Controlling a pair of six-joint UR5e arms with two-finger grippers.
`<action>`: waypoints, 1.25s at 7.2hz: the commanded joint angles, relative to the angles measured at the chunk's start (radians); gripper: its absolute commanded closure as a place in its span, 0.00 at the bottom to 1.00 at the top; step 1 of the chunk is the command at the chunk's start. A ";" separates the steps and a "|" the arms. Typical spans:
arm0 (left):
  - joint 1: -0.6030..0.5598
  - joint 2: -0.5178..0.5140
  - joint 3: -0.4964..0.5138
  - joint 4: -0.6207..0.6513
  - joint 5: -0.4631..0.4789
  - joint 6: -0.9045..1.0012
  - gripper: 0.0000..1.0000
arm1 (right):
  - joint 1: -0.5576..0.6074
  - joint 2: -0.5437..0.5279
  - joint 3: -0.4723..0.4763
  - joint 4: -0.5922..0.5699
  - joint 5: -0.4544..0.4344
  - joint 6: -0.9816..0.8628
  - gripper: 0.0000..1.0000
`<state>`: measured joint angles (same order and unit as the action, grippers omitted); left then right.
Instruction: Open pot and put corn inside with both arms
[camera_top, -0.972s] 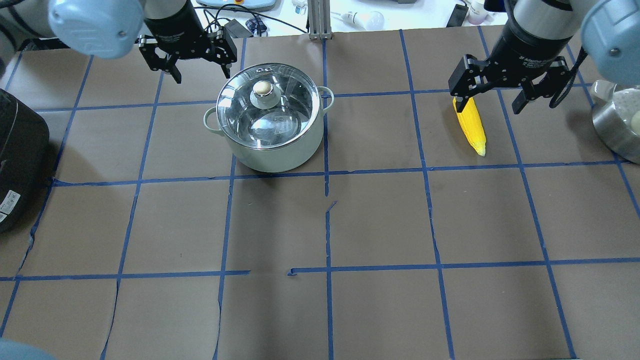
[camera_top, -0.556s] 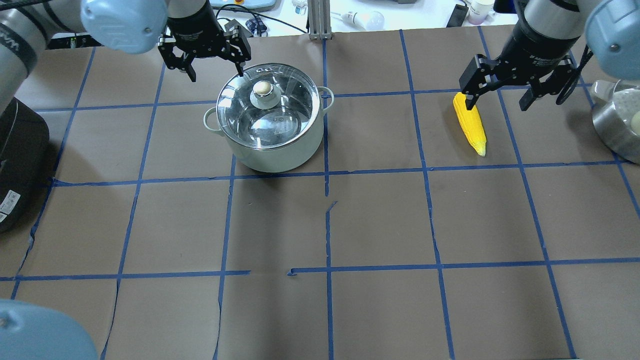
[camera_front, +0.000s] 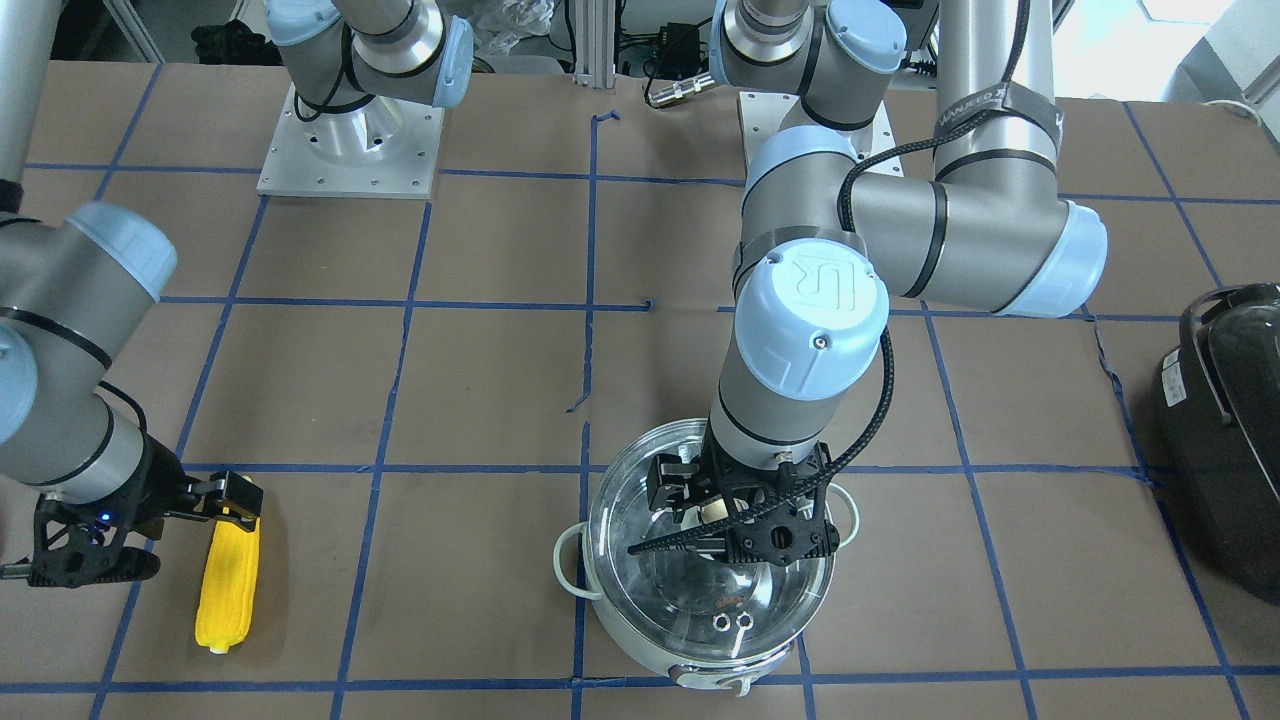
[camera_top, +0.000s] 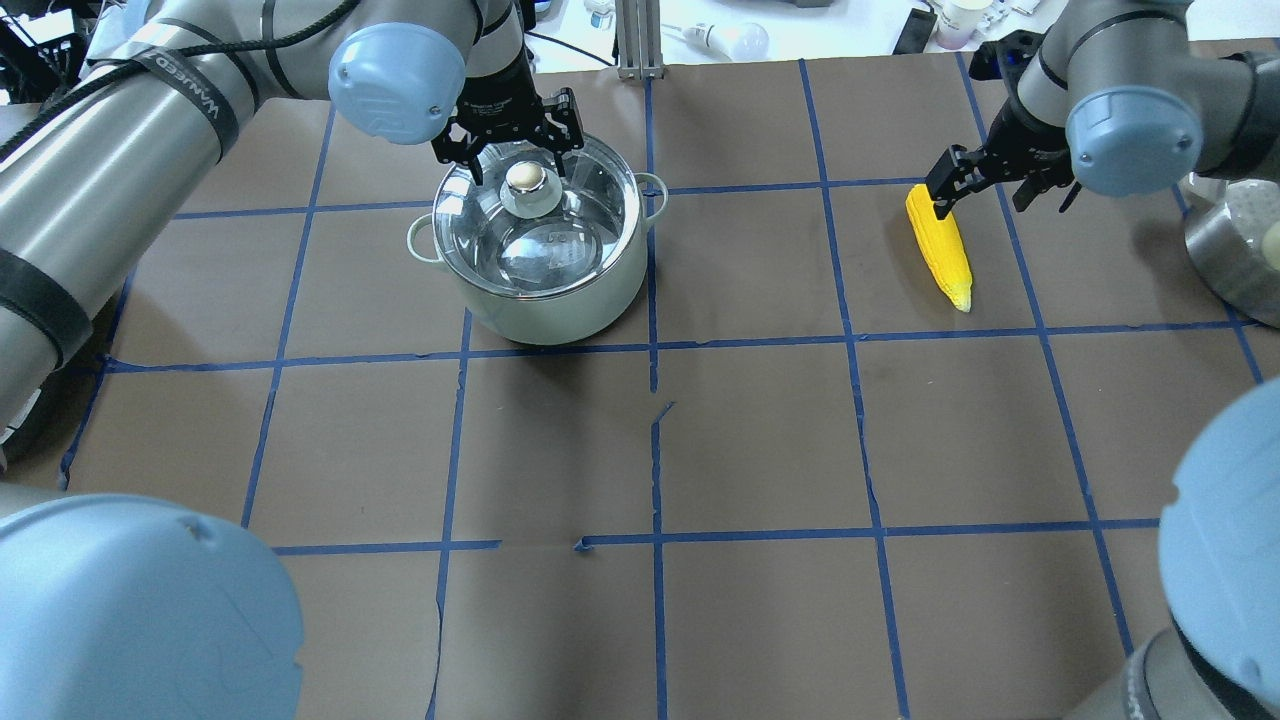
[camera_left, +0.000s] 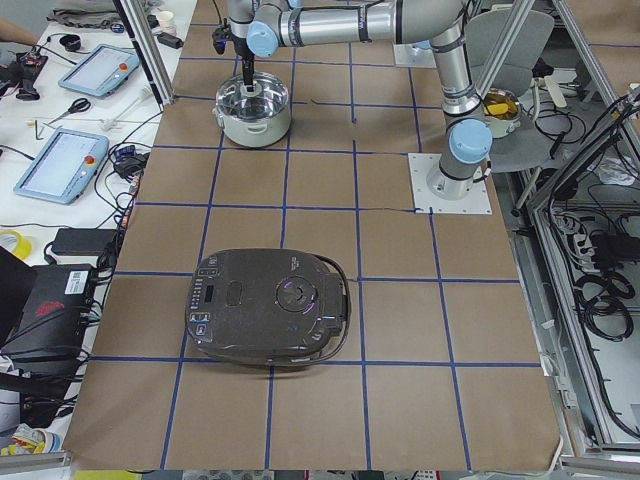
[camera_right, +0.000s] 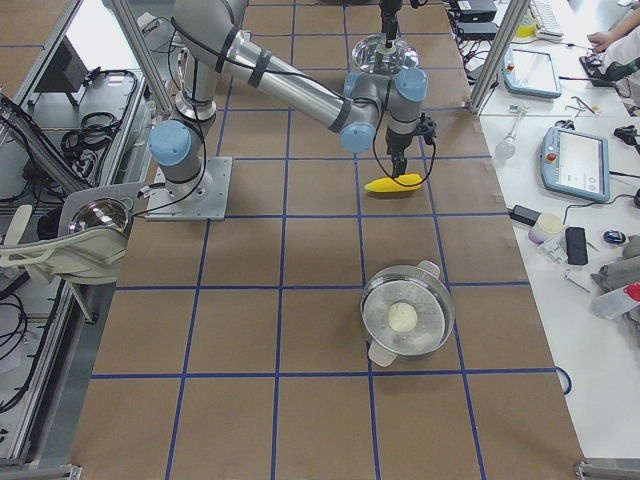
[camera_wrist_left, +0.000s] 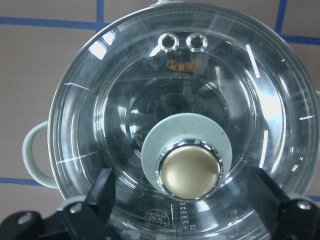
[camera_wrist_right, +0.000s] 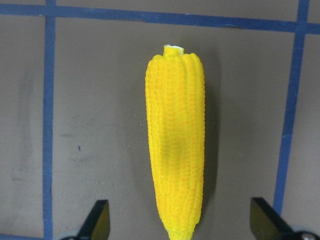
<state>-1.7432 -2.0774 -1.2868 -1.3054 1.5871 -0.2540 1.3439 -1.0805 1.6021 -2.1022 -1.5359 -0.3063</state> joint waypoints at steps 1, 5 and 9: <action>-0.002 -0.007 -0.008 0.040 -0.001 0.004 0.06 | 0.000 0.112 -0.001 -0.073 -0.001 0.000 0.00; -0.002 0.000 -0.008 0.038 0.005 0.016 0.99 | 0.000 0.120 -0.004 -0.097 0.022 0.003 1.00; 0.017 0.063 0.041 -0.009 0.008 0.034 1.00 | 0.018 0.065 -0.043 -0.070 0.025 0.059 1.00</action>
<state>-1.7375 -2.0359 -1.2671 -1.2836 1.5925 -0.2303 1.3511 -0.9851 1.5727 -2.1868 -1.5127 -0.2787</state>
